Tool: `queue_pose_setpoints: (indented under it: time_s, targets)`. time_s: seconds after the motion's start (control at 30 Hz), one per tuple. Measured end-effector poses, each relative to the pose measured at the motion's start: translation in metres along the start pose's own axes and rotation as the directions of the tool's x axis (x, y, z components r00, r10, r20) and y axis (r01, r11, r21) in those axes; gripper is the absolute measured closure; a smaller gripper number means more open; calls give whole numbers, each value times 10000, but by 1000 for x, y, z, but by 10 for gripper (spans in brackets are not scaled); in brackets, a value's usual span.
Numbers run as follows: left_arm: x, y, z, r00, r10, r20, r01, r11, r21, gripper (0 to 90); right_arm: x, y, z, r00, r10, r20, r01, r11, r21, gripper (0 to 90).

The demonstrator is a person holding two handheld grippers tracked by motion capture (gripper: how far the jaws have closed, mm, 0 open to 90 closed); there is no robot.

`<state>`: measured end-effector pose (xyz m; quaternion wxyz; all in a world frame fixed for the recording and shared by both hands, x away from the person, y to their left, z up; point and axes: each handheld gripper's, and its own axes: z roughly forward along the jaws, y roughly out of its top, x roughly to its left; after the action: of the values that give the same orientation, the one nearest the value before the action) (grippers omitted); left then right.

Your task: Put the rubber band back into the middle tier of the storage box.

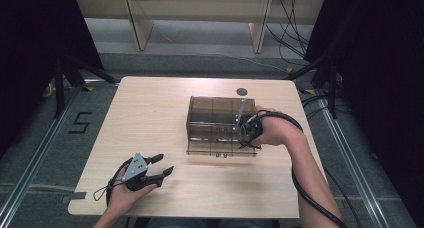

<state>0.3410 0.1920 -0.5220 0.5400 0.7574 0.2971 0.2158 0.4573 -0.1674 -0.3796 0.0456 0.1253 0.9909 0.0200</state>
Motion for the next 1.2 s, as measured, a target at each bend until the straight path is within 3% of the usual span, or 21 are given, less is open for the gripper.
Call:
queue_pose_setpoints:
  time_s: [0.03,0.17,0.2,0.23,0.33,0.37,0.43,0.5,0.67,0.73,1.0,1.03,1.07,1.13,1.2]
  targets:
    - [0,0,0,10000,5,2,-5,10000,2,396,1,1,-1,9999,152,-40,-152,9998,105,891]
    - [0,0,0,10000,-7,6,7,10000,-14,396,-1,2,0,10000,-68,24,68,10000,-25,891]
    - [0,0,0,10000,-2,5,2,10000,-14,396,1,3,-1,9999,168,-2,-168,9998,130,891]
    - [0,0,0,10000,-6,7,6,10000,-15,396,-1,3,1,10000,-52,-9,52,10000,-2,891]
    - [0,0,0,10000,-8,6,8,10000,-28,396,-2,3,2,9999,-108,-26,108,9999,1,891]
    - [0,0,0,10000,-9,5,9,10000,-29,396,0,4,1,9996,296,-11,-296,9995,131,891]
    - [0,0,0,10000,-11,3,11,10000,-25,396,-3,4,3,9999,-143,65,143,9999,38,891]
    - [0,0,0,10000,-13,5,13,10000,-32,396,-2,4,3,10000,84,38,-84,9999,67,891]
    - [0,0,0,10000,-27,20,27,10000,-78,397,-4,5,4,10000,-53,-23,53,10000,-19,891]
    - [0,0,0,10000,-4,5,4,10000,-19,396,-2,6,4,9998,144,108,-145,9999,37,891]
    - [0,0,0,10000,3,6,-3,10000,-35,397,-4,9,6,9999,-115,34,115,9999,4,890]
    - [0,0,0,10000,2,4,-2,10000,-43,397,-2,10,5,9999,102,-23,-102,9999,125,891]
    - [0,0,0,10000,4,6,-4,10000,-40,397,-5,10,6,9999,-172,9,172,9998,-25,890]
    - [0,0,0,10000,6,0,-6,10000,-38,397,-3,10,6,10000,36,42,-36,10000,1,890]
    - [0,0,0,10000,5,5,-5,10000,-37,397,-3,11,7,10000,-92,31,92,9999,41,890]
